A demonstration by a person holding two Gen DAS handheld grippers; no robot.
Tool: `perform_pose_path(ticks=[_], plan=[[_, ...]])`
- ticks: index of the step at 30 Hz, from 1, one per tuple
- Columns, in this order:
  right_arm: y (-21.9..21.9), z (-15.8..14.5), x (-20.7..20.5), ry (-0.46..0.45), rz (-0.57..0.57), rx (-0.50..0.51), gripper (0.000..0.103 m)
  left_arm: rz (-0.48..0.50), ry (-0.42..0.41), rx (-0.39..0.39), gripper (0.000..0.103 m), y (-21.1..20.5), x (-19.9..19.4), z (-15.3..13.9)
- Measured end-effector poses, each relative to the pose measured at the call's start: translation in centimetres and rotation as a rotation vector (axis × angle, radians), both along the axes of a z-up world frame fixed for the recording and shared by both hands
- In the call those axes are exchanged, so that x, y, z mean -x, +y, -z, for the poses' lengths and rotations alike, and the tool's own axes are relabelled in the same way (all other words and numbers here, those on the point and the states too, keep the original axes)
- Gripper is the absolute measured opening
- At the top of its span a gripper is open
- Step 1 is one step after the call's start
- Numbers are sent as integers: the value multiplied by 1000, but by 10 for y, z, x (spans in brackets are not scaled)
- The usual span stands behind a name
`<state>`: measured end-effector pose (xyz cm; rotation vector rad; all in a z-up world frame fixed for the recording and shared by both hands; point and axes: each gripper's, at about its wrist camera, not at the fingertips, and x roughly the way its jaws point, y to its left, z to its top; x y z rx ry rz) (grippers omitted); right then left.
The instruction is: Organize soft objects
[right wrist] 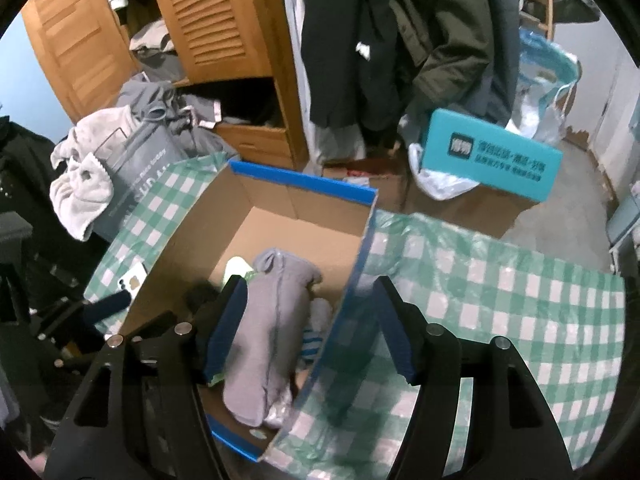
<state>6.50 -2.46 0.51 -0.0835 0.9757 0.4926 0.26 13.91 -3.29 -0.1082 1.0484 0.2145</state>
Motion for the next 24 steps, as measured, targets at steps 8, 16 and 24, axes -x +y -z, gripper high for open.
perform_pose_path(ticks=[8, 16, 24], plan=[[-22, -14, 13, -42, 17, -11, 65, 34, -92, -22, 78, -13, 6, -25], [-38, -18, 19, -77, 38, 8, 66, 80, -107, -54, 79, -33, 5, -30], [-45, -18, 20, -77, 39, 13, 66, 108, -122, -79, 80, -45, 4, -34]])
